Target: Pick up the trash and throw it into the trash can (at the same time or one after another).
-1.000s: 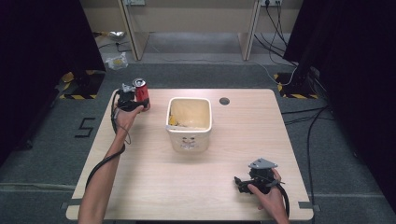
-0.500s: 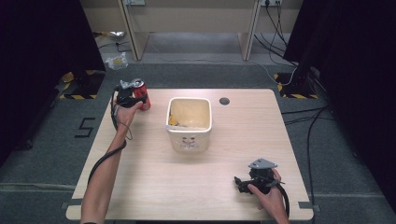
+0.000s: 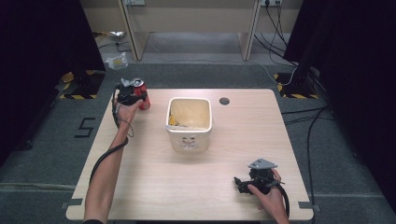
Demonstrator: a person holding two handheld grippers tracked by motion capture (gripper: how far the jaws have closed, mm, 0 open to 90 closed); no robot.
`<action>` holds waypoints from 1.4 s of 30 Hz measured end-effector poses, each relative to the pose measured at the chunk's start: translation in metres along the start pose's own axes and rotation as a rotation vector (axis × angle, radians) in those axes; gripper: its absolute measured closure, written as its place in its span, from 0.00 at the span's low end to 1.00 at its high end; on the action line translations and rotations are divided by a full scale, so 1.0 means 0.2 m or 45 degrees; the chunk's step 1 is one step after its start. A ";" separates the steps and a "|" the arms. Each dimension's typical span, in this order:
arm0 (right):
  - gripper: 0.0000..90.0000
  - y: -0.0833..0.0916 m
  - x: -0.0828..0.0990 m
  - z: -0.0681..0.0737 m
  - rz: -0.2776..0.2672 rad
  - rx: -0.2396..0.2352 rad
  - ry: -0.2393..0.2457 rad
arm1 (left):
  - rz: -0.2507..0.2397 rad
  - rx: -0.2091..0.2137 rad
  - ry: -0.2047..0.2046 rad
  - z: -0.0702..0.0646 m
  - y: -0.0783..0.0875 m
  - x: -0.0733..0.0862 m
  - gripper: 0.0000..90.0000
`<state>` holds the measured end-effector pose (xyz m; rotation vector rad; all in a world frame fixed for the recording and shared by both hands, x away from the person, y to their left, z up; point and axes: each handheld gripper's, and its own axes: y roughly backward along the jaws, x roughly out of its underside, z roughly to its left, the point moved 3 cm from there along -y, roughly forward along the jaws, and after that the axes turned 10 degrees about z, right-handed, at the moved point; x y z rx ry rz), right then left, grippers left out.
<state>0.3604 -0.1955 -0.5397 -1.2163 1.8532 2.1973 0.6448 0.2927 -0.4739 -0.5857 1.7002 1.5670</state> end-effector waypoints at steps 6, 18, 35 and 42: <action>0.00 0.00 0.00 0.00 0.000 0.001 0.002 | -0.004 0.001 -0.030 0.00 0.03 0.00 0.39; 0.00 0.00 0.00 0.00 0.000 0.001 0.001 | 0.032 0.036 -0.085 -0.02 0.13 0.05 0.40; 0.00 0.00 0.00 0.00 -0.001 0.001 0.000 | 0.046 0.156 -0.160 -0.05 0.35 0.10 0.40; 0.00 0.00 0.00 0.00 -0.001 0.001 0.000 | 0.036 0.195 -0.200 -0.09 0.44 0.11 0.40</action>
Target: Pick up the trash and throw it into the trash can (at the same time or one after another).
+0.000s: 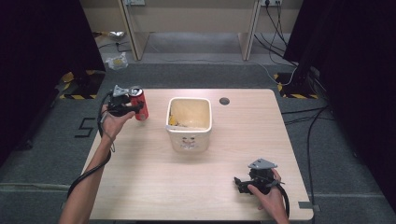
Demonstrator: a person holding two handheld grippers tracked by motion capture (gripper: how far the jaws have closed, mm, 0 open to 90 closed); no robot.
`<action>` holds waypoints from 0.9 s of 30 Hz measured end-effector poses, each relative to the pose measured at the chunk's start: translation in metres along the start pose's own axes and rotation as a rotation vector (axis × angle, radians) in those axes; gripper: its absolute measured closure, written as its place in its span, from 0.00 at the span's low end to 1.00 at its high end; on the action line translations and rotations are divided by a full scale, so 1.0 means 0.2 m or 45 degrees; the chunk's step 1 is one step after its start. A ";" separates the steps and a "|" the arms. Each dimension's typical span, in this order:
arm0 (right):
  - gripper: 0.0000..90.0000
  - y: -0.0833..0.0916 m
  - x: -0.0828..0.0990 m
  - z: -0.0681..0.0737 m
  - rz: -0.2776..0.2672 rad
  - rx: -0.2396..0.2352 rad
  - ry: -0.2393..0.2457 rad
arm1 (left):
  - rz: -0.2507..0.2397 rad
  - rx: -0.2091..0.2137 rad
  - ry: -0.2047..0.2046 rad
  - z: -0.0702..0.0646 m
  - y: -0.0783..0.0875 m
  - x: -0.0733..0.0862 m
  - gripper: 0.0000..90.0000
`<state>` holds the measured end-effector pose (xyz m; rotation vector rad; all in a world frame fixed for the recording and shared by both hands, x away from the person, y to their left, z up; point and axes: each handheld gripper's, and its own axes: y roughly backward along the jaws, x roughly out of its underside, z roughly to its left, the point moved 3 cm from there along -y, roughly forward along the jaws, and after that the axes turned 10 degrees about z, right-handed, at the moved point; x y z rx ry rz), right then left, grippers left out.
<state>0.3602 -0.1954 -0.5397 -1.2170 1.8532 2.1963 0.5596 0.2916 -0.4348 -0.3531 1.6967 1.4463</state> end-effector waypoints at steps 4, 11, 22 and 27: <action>0.00 0.00 0.00 0.00 -0.002 0.001 0.007 | -0.014 0.031 -0.013 -0.04 0.05 0.00 0.40; 0.00 0.00 0.00 0.00 -0.001 0.001 0.007 | -0.026 0.086 -0.060 -0.11 0.15 -0.02 0.40; 0.00 0.00 0.00 0.00 -0.001 0.000 0.007 | -0.049 0.165 -0.128 -0.20 0.32 -0.12 0.40; 0.00 0.00 0.00 0.00 -0.001 0.000 0.007 | -0.052 0.199 -0.132 -0.21 0.38 -0.16 0.40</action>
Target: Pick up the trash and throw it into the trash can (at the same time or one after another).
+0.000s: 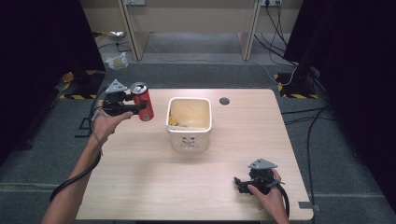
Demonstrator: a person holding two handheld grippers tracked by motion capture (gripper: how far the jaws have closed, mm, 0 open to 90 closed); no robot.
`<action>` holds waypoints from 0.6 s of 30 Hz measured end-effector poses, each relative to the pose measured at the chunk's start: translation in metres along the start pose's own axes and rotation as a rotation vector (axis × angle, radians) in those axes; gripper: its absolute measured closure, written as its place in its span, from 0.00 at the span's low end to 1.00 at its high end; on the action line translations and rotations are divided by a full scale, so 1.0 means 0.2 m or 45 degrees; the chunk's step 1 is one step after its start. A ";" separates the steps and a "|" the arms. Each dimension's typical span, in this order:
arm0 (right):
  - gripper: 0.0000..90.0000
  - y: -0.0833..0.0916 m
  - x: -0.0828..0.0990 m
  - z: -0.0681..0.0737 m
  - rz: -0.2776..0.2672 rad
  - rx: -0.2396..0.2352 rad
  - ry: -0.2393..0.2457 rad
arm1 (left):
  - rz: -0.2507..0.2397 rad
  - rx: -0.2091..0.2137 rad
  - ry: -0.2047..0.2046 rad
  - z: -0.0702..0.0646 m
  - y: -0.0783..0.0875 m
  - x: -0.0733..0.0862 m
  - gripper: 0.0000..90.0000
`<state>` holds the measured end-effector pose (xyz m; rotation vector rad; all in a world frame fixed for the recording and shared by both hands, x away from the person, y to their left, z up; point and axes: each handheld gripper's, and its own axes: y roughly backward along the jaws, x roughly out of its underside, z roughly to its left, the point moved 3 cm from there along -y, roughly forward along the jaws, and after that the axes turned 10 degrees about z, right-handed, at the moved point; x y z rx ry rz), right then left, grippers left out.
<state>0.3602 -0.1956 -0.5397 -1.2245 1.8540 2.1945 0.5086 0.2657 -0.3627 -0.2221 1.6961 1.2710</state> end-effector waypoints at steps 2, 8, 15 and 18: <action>0.00 0.00 0.00 0.00 0.000 0.001 0.000 | -0.004 0.012 0.001 -0.01 0.01 -0.01 0.40; 0.00 0.00 0.00 0.00 0.000 0.000 0.000 | -0.021 0.045 -0.020 -0.05 0.05 -0.04 0.40; 0.00 0.00 0.00 0.00 0.000 0.000 0.000 | -0.033 0.067 -0.054 -0.09 0.09 -0.10 0.40; 0.00 0.00 0.00 0.00 0.001 -0.001 0.004 | -0.034 0.058 -0.069 -0.10 0.11 -0.12 0.40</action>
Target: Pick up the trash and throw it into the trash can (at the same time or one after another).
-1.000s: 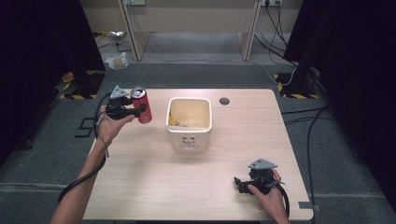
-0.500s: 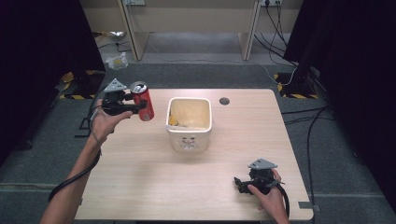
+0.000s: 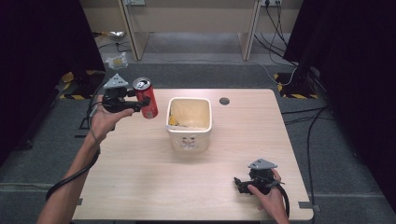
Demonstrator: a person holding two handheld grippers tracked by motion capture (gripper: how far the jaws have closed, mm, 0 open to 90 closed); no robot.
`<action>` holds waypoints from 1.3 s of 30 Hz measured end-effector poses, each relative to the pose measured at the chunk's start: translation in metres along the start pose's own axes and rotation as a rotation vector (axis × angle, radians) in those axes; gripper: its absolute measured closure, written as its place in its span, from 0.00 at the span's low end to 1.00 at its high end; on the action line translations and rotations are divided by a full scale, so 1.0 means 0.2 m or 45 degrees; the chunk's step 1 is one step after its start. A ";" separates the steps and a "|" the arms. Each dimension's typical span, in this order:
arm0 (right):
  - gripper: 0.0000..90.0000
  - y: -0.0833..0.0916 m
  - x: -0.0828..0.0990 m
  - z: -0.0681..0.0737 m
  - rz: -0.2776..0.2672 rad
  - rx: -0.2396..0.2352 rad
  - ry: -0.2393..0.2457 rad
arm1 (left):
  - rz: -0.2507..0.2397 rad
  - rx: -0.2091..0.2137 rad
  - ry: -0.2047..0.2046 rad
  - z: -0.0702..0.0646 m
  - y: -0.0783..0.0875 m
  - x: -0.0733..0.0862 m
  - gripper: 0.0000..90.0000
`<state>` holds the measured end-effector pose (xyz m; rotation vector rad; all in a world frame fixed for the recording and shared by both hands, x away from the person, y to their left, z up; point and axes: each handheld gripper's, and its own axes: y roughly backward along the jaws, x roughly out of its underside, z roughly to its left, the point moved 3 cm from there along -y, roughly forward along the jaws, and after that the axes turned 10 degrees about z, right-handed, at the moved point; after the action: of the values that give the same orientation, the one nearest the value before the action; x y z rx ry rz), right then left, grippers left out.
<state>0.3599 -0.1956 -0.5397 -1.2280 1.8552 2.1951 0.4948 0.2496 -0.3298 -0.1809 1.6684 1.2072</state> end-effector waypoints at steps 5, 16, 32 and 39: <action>0.00 0.00 0.00 0.00 0.001 -0.001 -0.004 | -0.007 -0.001 -0.014 -0.02 0.03 -0.04 0.40; 0.00 0.00 0.00 0.00 0.000 -0.002 -0.004 | -0.047 0.039 -0.053 -0.09 0.05 -0.16 0.40; 0.00 0.00 0.00 0.00 0.002 -0.005 -0.002 | -0.050 0.155 -0.109 -0.31 -0.14 -0.26 0.40; 0.00 0.00 0.00 0.00 0.000 -0.002 0.001 | -0.031 0.192 -0.154 -0.41 -0.23 -0.28 0.39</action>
<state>0.3596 -0.1954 -0.5395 -1.2292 1.8545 2.1971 0.4978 0.1407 -0.3160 -0.0336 1.6386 1.0488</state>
